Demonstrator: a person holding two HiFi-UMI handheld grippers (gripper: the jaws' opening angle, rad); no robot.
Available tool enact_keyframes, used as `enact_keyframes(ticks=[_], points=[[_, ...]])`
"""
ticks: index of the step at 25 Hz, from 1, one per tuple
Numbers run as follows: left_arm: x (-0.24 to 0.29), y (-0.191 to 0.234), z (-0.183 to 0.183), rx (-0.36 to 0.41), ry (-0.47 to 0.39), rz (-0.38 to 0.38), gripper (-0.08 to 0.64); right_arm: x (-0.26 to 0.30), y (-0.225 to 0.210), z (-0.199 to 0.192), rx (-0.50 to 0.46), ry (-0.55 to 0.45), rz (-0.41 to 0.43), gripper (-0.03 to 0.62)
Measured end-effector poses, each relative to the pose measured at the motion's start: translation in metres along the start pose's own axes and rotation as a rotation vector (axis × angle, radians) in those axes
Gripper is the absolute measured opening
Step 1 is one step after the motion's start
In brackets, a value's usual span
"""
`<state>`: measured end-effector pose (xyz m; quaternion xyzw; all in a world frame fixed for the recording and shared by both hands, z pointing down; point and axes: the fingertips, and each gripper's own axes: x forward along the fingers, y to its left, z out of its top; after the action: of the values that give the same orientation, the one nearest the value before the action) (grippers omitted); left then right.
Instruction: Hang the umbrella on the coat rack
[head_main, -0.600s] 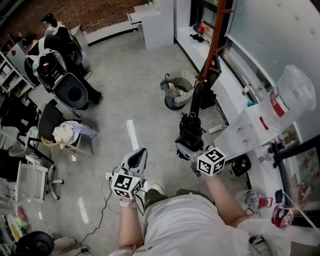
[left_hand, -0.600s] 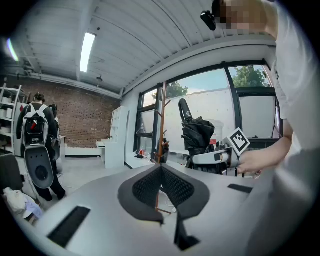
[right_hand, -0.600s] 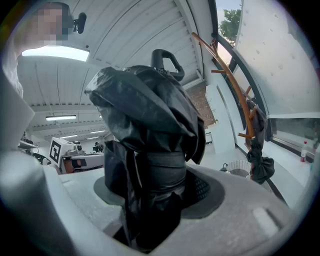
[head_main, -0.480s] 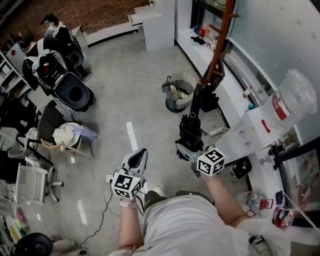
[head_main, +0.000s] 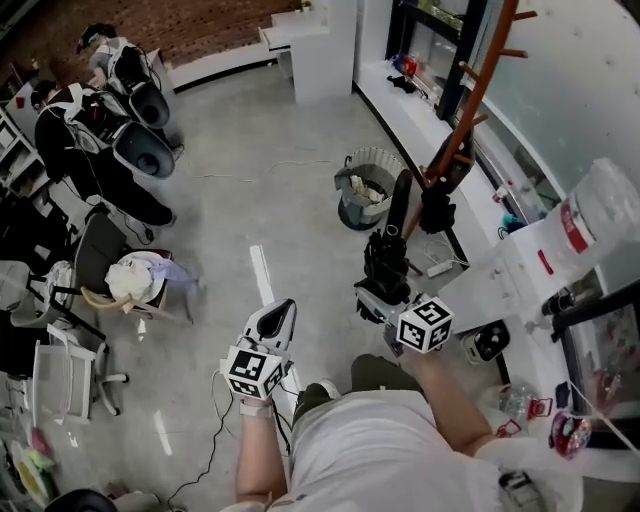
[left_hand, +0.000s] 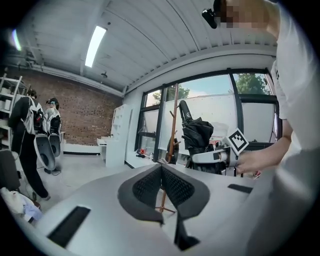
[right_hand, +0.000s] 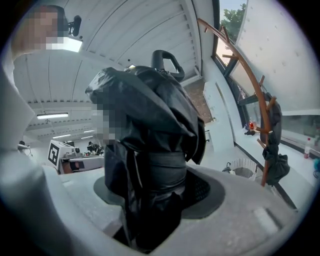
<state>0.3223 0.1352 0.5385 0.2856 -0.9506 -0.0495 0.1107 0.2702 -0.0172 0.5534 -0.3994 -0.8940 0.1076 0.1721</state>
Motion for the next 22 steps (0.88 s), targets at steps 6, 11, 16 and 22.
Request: enact_keyframes(ticks=[6, 11, 16, 22], points=[[0.028, 0.022, -0.012, -0.016, 0.034, -0.021, 0.003, 0.033, -0.032, 0.001, 0.039, 0.015, -0.032, 0.273], [0.065, 0.063, -0.006, -0.028, 0.052, 0.006, 0.003, 0.083, -0.068, 0.024, 0.052, 0.012, -0.024, 0.273], [0.132, 0.115, 0.013, -0.038, 0.052, 0.026, 0.003, 0.14, -0.125, 0.051, 0.057, 0.006, -0.013, 0.273], [0.239, 0.16, 0.051, -0.022, 0.057, -0.021, 0.003, 0.19, -0.206, 0.098, 0.056, -0.001, -0.055, 0.273]])
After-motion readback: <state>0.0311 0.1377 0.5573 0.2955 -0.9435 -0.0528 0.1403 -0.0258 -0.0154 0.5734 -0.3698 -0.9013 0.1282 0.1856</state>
